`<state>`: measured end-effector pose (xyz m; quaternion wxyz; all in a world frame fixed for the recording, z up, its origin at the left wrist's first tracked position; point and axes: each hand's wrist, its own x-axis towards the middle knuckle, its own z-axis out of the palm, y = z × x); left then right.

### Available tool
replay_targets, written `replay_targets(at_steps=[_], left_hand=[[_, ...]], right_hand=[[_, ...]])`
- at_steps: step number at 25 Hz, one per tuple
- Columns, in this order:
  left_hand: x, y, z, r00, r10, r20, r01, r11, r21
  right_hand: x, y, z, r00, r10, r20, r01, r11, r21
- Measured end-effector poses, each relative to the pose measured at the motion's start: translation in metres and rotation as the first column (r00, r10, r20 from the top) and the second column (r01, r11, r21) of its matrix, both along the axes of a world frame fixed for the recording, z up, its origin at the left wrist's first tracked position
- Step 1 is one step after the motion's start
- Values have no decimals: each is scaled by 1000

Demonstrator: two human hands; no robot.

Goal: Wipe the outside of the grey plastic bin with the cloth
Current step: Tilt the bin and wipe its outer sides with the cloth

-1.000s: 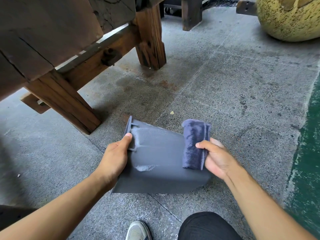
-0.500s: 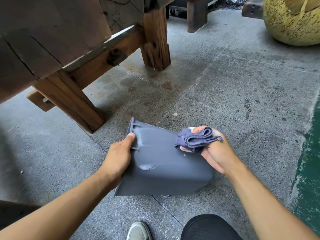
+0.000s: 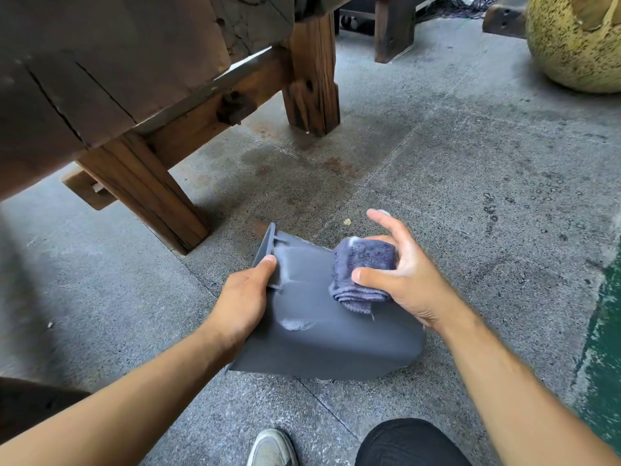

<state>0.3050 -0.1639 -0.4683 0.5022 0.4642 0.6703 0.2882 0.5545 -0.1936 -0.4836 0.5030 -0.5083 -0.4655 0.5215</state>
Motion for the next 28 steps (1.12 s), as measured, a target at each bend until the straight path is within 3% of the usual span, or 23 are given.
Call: replay_targets(at_steps=[3, 7, 11, 14, 19, 28], left_hand=[[-1, 0, -1, 1000, 7, -12, -7, 1000, -2], [-1, -3, 0, 1000, -4, 25, 4, 1000, -18], [-2, -5, 1, 999, -38, 0, 38, 999, -7], [-2, -7, 3, 995, -67, -72, 71, 996, 62], [-3, -6, 2, 993, -70, -98, 82, 988, 132], [7, -5, 0, 994, -80, -75, 95, 971, 218]], right_hand=[[-14, 11, 3, 986, -161, 48, 161, 987, 6], [-39, 29, 13, 877, -365, 313, 298, 924, 241], [-60, 56, 30, 825, -356, 439, 161, 893, 420], [-76, 61, 31, 785, -272, 557, 17, 908, 419], [-82, 53, 21, 806, -259, 532, 27, 914, 405], [-84, 43, 17, 753, -405, 519, 209, 895, 394]])
